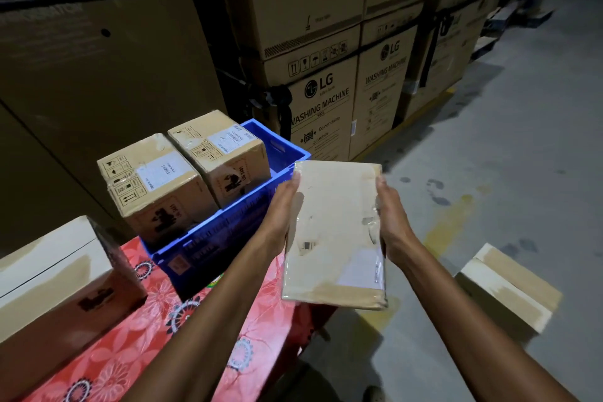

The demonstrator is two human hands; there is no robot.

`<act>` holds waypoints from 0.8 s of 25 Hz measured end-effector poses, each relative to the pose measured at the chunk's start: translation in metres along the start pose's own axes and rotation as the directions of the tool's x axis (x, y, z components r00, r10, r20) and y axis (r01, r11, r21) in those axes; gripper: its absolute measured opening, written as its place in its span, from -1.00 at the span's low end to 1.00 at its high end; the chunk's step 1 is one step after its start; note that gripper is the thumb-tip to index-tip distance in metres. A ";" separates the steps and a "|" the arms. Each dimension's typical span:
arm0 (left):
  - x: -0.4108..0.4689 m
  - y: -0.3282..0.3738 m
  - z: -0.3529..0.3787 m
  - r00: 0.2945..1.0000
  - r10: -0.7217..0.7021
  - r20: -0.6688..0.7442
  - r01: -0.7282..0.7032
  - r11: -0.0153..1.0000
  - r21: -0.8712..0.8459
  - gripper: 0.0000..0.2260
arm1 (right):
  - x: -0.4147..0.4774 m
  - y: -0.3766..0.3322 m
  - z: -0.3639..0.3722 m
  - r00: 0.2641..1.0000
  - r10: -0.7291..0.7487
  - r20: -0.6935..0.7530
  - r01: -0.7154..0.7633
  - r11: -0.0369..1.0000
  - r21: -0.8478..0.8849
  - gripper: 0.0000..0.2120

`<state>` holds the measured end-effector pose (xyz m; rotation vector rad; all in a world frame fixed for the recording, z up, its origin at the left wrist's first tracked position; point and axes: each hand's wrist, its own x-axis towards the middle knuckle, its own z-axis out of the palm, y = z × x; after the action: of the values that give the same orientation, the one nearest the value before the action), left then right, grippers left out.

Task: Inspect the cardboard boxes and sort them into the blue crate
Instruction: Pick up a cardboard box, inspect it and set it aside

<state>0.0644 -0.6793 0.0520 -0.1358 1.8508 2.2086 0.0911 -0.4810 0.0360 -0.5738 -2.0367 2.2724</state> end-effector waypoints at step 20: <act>-0.011 -0.064 -0.015 0.993 -0.102 -0.066 0.104 0.994 0.019 -0.64 | -0.034 0.043 -0.017 0.975 0.218 -0.036 -0.219 0.975 -0.031 -0.48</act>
<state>0.0899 -0.6858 -0.0092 -0.2953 1.8568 2.1377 0.1368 -0.4797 0.0012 -0.8722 -2.0959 2.3283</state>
